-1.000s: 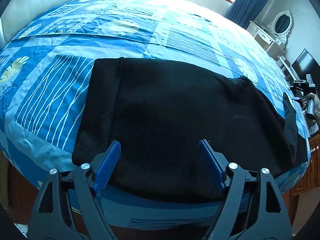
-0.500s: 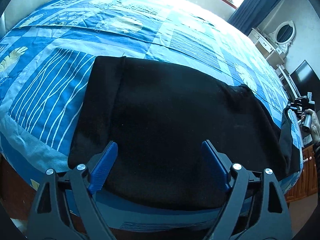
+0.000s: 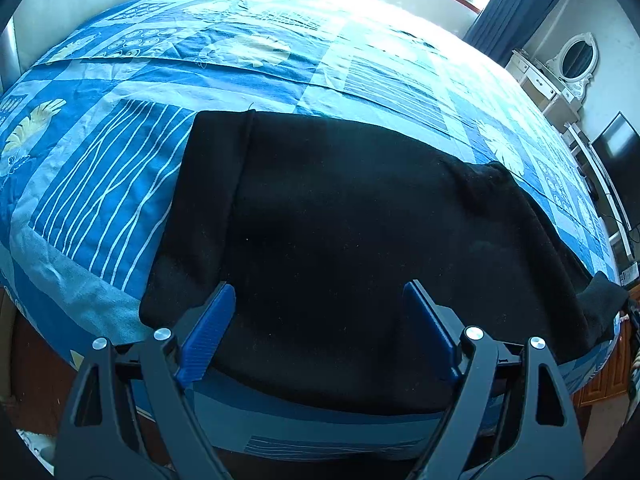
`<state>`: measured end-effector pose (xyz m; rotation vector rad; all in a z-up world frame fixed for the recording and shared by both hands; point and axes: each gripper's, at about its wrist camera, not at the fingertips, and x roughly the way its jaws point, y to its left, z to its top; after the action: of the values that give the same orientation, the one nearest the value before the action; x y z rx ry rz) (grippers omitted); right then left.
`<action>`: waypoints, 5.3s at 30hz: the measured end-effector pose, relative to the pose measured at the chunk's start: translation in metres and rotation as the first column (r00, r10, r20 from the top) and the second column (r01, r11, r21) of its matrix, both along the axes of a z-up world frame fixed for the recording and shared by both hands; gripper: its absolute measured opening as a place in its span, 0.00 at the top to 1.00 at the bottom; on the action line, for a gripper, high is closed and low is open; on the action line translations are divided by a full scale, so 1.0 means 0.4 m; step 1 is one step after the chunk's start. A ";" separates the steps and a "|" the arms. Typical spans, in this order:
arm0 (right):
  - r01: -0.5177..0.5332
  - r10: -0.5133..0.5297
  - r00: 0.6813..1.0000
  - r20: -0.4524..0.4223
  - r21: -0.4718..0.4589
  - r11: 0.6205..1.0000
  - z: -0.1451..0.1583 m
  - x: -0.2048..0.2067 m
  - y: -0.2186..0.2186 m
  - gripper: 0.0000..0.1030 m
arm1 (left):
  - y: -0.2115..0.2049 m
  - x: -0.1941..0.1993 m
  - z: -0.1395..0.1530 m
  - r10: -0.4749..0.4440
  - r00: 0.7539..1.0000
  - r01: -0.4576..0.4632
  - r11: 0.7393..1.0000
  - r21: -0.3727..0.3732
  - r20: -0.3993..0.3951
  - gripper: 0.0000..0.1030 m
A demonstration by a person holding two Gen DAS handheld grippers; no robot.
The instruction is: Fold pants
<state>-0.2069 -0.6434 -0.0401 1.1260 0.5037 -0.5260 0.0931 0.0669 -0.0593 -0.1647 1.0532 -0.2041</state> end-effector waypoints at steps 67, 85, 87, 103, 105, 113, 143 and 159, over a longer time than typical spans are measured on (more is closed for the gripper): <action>-0.120 0.111 0.989 -0.095 -0.099 0.988 -0.039 -0.017 -0.219 0.60 | -0.039 -0.004 -0.013 0.051 0.998 -0.053 0.994 0.099 0.023 0.09; -0.046 0.039 0.994 -0.099 -0.069 0.997 -0.087 -0.060 -0.133 0.85 | -0.039 -0.025 -0.009 0.016 0.999 -0.020 0.994 0.108 0.037 0.09; -0.048 0.034 0.992 -0.118 -0.114 0.992 -0.071 -0.047 -0.136 0.90 | -0.038 -0.024 -0.008 0.019 0.999 -0.023 0.994 0.103 0.036 0.09; -0.184 0.174 0.979 -0.109 -0.098 0.978 -0.068 -0.006 -0.245 0.55 | -0.035 -0.030 -0.005 -0.001 0.999 -0.004 0.996 0.088 0.052 0.09; -0.220 0.212 0.970 -0.121 -0.058 0.974 -0.096 0.017 -0.272 0.55 | -0.034 -0.033 -0.001 -0.002 0.999 -0.002 0.997 0.080 0.054 0.09; -0.414 0.406 0.903 -0.140 -0.038 0.909 -0.125 0.086 -0.228 0.50 | -0.039 -0.050 0.042 -0.027 0.995 0.024 0.999 0.034 0.101 0.09; -0.530 0.555 0.825 0.106 -0.198 0.825 0.313 0.258 0.270 0.78 | -0.090 -0.094 0.118 -0.080 0.990 0.079 0.997 0.017 0.114 0.09; -0.741 0.700 0.671 -0.244 -0.234 0.629 0.135 0.510 0.740 0.78 | -0.144 -0.143 0.126 -0.147 0.982 0.145 0.989 0.027 0.122 0.09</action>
<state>-0.0029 -0.3474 0.0141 0.4935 0.9012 0.0493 0.0357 0.0095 -0.0090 -0.0579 0.9438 -0.3335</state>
